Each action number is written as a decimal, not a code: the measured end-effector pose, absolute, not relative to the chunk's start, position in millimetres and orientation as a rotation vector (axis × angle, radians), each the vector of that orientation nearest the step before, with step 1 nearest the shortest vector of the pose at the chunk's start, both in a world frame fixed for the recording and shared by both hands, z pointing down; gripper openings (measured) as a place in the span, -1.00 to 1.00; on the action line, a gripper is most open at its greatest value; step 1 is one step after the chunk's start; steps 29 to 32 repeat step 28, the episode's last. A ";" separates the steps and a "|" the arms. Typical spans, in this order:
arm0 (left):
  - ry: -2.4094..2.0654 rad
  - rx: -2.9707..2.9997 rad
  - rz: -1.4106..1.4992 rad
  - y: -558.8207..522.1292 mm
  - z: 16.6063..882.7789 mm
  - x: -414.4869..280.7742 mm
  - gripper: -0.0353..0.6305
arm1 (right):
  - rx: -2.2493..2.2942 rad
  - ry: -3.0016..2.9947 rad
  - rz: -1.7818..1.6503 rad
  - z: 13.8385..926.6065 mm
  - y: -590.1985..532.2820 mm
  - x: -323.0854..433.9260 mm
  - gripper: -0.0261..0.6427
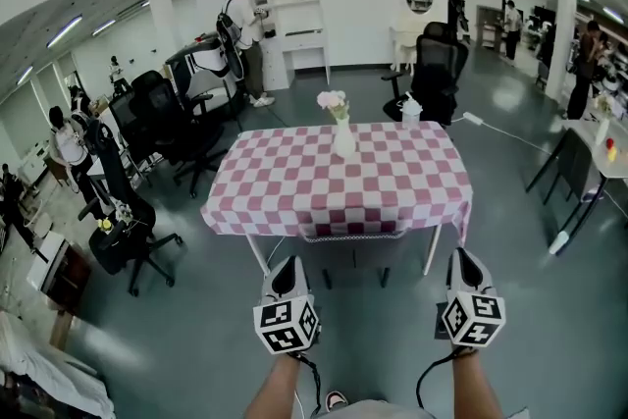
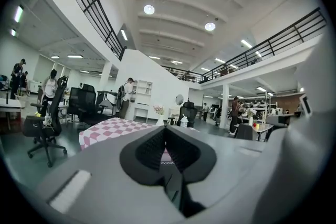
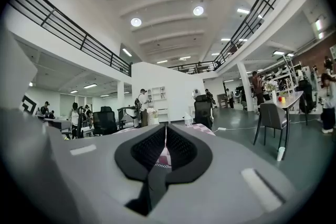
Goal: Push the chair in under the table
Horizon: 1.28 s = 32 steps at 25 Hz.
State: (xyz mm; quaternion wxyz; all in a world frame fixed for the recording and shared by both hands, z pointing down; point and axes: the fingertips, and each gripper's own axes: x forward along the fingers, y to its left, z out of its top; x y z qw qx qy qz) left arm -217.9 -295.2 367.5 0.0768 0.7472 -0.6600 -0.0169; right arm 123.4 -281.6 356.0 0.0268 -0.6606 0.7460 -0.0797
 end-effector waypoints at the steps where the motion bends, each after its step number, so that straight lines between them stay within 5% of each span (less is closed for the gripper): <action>1: -1.979 2.238 -0.053 -294.1 368.1 -219.1 -0.89 | -2.041 2.308 -0.241 356.4 -281.5 121.4 -0.88; 32: -1.993 2.194 -0.054 -278.8 377.5 -242.5 -0.89 | -2.105 2.322 -0.110 345.3 -263.7 107.0 -0.89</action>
